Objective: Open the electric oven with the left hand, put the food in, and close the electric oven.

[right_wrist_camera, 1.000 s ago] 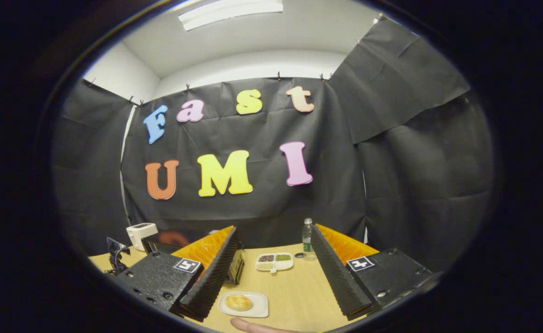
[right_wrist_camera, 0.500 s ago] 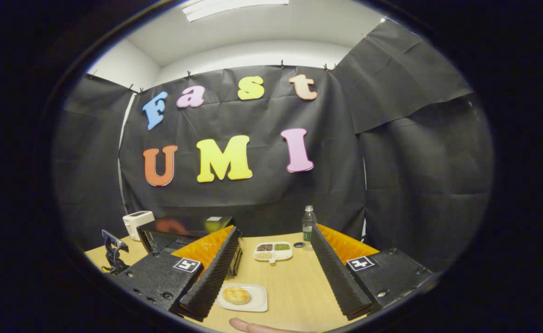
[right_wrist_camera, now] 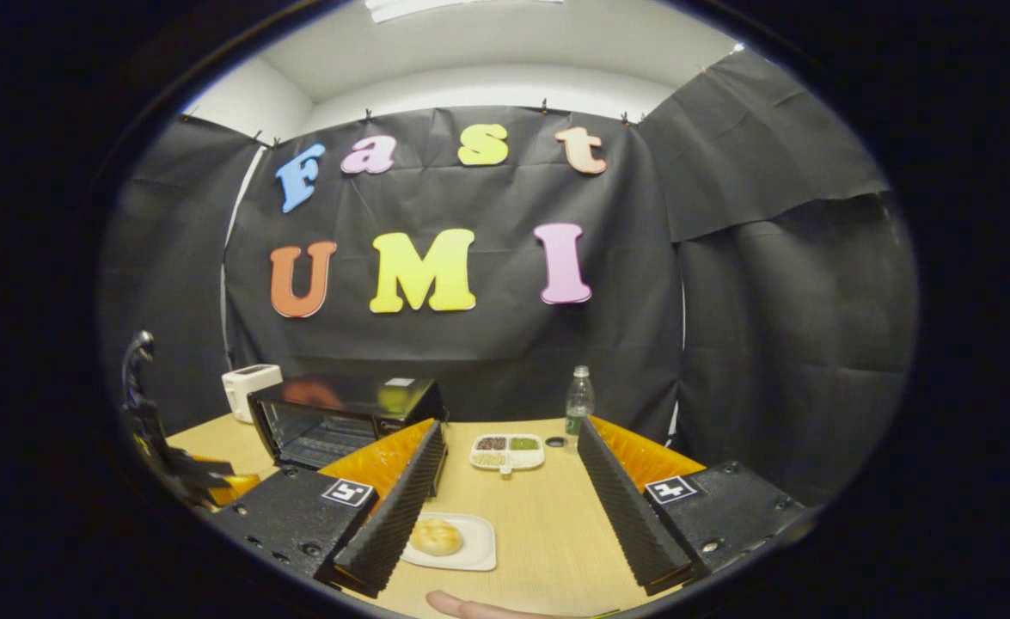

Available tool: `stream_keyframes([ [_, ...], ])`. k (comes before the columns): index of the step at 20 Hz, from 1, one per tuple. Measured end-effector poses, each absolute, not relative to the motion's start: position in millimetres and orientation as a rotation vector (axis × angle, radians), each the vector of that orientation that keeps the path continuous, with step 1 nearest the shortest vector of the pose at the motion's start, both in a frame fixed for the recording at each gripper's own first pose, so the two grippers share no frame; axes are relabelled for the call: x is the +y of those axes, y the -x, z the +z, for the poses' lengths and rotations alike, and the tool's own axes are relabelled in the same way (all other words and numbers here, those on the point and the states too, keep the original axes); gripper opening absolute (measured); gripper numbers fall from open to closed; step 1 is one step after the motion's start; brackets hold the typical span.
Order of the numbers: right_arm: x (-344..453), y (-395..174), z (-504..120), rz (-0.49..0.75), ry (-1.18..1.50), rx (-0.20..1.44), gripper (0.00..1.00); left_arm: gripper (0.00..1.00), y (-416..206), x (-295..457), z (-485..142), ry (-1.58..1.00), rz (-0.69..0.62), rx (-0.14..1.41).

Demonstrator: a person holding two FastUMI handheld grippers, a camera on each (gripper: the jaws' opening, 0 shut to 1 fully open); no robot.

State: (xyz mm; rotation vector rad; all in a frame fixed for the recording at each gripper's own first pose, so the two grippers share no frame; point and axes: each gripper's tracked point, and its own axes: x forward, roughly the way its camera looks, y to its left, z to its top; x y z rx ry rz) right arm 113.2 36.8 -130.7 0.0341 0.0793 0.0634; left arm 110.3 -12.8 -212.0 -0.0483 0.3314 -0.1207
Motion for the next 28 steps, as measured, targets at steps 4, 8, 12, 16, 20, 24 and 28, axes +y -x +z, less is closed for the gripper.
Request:
stream_keyframes([
  [4,52,-118,-155,0.072,-0.010,0.134,0.96,0.92,-103,14,-167,-0.009,-0.081,0.237],
  [8,70,-126,-189,0.084,0.034,0.197,0.96,0.91,-93,29,-120,0.015,-0.069,0.142],
  [12,92,-140,-246,0.100,0.063,0.316,0.97,0.92,-86,40,-84,-0.026,-0.046,0.061],
  [16,120,-153,-301,0.145,0.075,0.426,0.97,0.92,-82,41,-66,-0.008,-0.036,0.025],
  [20,148,-161,-347,0.220,0.034,0.533,0.98,0.93,-78,54,-53,-0.012,-0.018,-0.012],
  [24,149,-168,-375,0.206,0.031,0.606,0.97,0.92,-81,50,-47,-0.028,-0.054,0.001],
  [28,153,-174,-389,0.206,0.016,0.645,0.97,0.93,-83,59,-32,-0.020,-0.039,-0.032],
])
